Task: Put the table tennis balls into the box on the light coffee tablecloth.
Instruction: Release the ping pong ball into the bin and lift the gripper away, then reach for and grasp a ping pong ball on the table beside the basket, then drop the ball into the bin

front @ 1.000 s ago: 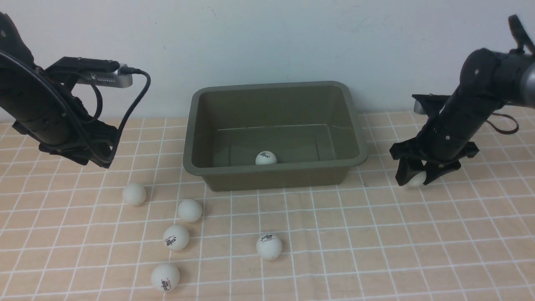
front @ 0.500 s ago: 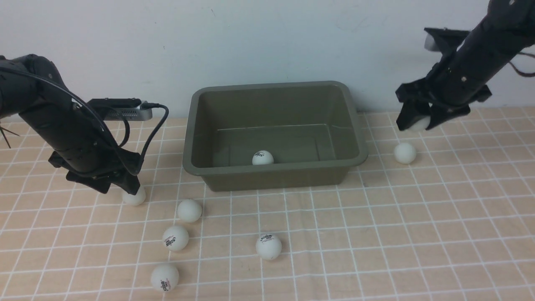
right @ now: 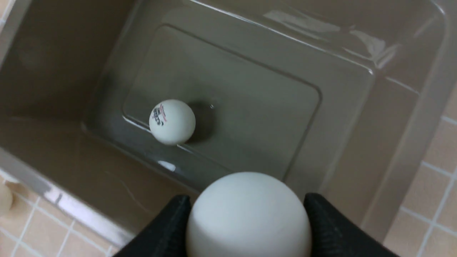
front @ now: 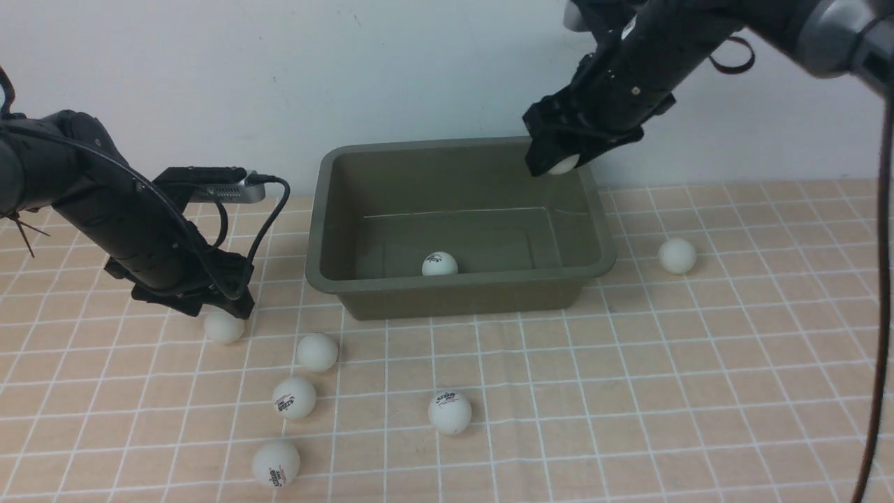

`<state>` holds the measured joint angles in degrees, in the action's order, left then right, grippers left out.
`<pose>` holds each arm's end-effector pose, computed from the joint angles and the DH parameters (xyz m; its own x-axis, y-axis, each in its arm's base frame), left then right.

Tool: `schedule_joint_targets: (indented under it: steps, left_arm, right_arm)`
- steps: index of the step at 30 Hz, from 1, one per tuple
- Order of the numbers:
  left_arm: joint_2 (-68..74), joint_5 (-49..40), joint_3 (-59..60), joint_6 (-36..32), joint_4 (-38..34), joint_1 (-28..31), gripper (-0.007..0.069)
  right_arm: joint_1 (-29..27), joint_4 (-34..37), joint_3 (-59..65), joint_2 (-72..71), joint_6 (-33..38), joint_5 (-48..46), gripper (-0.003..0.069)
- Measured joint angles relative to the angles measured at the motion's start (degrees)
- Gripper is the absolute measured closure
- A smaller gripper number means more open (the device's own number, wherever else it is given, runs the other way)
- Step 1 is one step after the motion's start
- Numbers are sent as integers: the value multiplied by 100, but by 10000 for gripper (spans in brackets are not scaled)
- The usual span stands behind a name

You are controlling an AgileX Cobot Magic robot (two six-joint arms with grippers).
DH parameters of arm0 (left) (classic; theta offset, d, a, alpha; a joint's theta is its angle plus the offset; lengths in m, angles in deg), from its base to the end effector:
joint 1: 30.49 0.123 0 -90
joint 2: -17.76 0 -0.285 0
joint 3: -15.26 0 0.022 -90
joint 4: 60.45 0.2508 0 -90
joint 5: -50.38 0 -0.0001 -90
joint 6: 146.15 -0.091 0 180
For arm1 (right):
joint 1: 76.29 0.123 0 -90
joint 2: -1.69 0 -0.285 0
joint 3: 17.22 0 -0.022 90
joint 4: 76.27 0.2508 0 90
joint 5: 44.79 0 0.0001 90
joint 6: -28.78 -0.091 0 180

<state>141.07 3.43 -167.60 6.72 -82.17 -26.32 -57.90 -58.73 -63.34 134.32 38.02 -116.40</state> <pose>0.4067 0.0050 0.1683 -0.9442 0.1305 -0.3024 0.1977 0.9589 -0.2035 0.4431 0.1747 0.2894 -0.8485 -0.3445 -0.4017 -0.4604 0.8548 0.2394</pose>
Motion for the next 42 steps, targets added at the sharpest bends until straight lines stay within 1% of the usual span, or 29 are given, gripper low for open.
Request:
schedule_joint_targets:
  steps: [3, 5, 12, 17, 19, 20, 21, 23, 26, 27, 28, 30, 31, 32, 33, 34, 35, 36, 38, 39, 42]
  left_arm:
    - [32, 104, 0, -103, -88, 0, 144]
    - [79, 104, 0, -91, -45, 0, 144]
    - [246, 115, 0, 5, 0, 0, 138]
    - [300, 110, 0, 70, 0, 0, 200]
    - [300, 110, 0, 108, 0, 0, 266]
    - [300, 110, 0, 108, 0, 0, 272]
    - [300, 110, 0, 111, 0, 0, 305]
    - [300, 110, 0, 115, 0, 0, 305]
    - [300, 62, -18, 118, 48, 0, 305]
    - [300, -25, -54, 145, 108, 0, 305]
    - [300, -73, -74, 153, 122, 0, 305]
    - [306, -511, -313, 275, 379, 0, 305]
    - [306, -638, -395, 346, 450, 0, 305]
    - [306, -951, -626, 465, 645, 0, 305]
    - [306, -951, -662, 486, 673, 0, 305]
    - [306, -1329, -943, 658, 844, 0, 305]
    - [306, -1426, -1027, 700, 884, 0, 305]
    - [288, -1706, -1283, 820, 951, 0, 305]
    - [224, -2014, -1632, 914, 957, -14, 305]
    - [105, -2166, -2020, 965, 885, -99, 305]
    - [-93, -2208, -2559, 977, 656, -423, 305]
  right_arm:
    - [-1, -44, -320, 242, -7, -6, 297]
    - [-1, -44, -514, 415, -15, -6, 297]
    - [-1, 64, -571, 778, -35, -6, 297]
    - [-1, 124, -571, 867, -47, -6, 297]
    - [-1, 210, -571, 885, -47, -6, 297]
    - [-1, 213, -571, 885, -47, -6, 297]
    - [-1, 227, -571, 903, -47, -6, 297]
    - [-1, 238, -571, 932, -47, -6, 290]
    - [-1, 281, -571, 990, -47, -6, 227]
    - [-1, 326, -571, 984, -47, -6, 200]
    - [-1, 333, -571, 984, -47, -6, 197]
    - [-1, 347, -571, 846, -47, -6, 161]
    - [-1, 347, -571, 794, -47, -6, 158]
    - [-1, 292, -571, 665, -47, -6, 152]
    - [-1, 280, -571, 615, -47, -6, 151]
    - [-1, 169, -571, 468, -47, -6, 150]
    - [-7, 107, -571, 416, -47, -6, 150]
    - [-36, -40, -575, 259, -58, -6, 150]
    - [-100, -279, -582, 112, -100, -6, 150]
    - [-264, -530, -553, -7, -199, -11, 150]
    - [-583, -728, -368, -113, -346, -6, 150]
